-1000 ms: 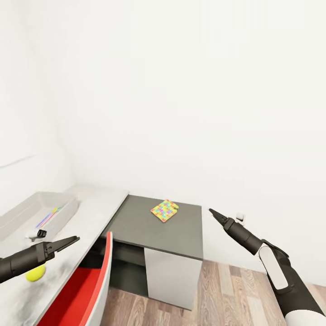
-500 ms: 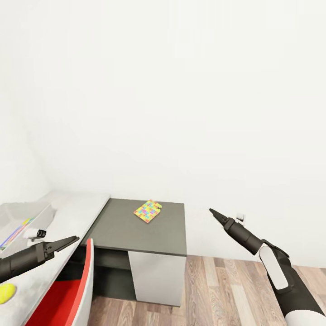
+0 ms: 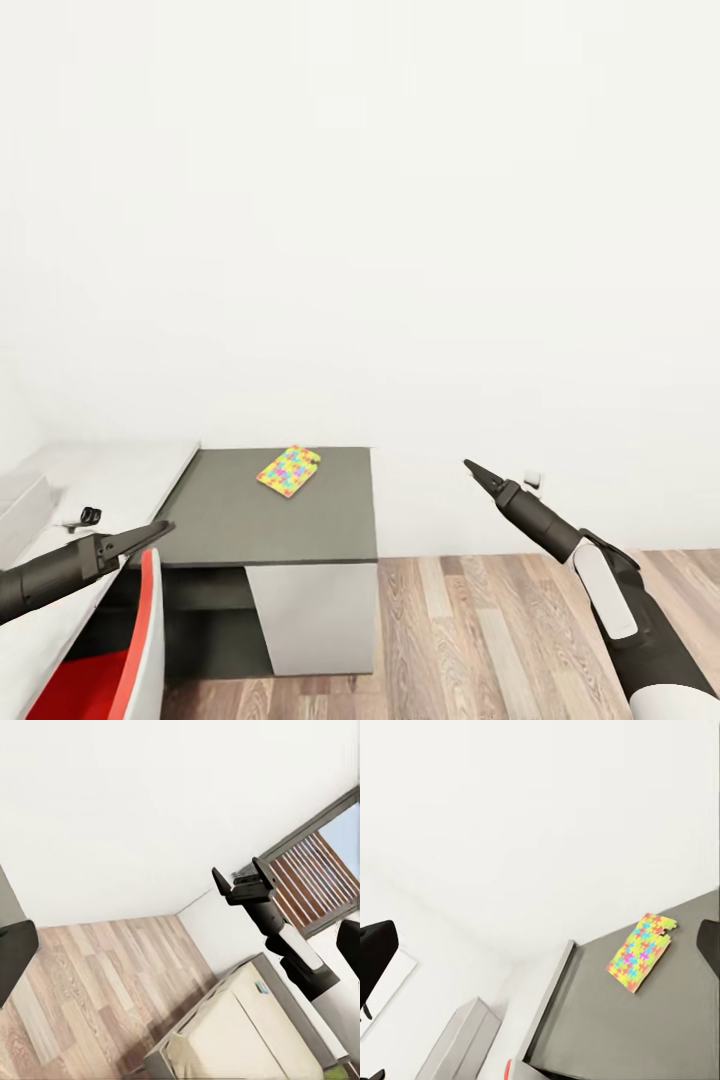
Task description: Put all the toys in the child's room - the three board games (two on the bed and one on the table), the two jigsaw puzzles on the table, and the tennis ball on the table - inside the toy box on the table in the child's room.
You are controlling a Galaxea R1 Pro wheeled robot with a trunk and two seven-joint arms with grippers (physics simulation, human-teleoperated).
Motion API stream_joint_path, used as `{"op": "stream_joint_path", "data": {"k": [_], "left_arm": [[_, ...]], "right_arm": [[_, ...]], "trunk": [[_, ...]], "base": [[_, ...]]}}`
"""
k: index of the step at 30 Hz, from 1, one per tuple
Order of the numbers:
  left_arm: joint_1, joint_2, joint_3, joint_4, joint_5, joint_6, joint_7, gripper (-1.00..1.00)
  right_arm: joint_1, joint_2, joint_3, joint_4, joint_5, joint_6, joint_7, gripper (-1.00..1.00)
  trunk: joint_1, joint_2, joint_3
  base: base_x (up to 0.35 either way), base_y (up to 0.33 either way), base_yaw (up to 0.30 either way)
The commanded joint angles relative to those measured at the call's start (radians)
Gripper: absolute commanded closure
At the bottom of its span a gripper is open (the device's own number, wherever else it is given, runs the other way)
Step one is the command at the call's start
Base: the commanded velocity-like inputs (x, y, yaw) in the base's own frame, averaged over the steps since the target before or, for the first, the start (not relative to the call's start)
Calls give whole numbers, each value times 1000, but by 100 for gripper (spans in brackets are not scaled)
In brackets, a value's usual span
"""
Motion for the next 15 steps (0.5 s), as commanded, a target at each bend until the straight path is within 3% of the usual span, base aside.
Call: {"op": "stream_joint_path", "data": {"k": [1, 15], "left_arm": [[0, 0, 1, 0, -1, 11, -4, -100], [0, -2, -5, 0, -1, 11, -4, -100]], "right_arm": [[-1, 1, -1, 1, -6, 7, 1, -100], [-1, -1, -2, 14, -6, 7, 1, -100]], "trunk": [[1, -2, -2], [1, -2, -2]], "base": [[0, 0, -276], [0, 0, -276]]}}
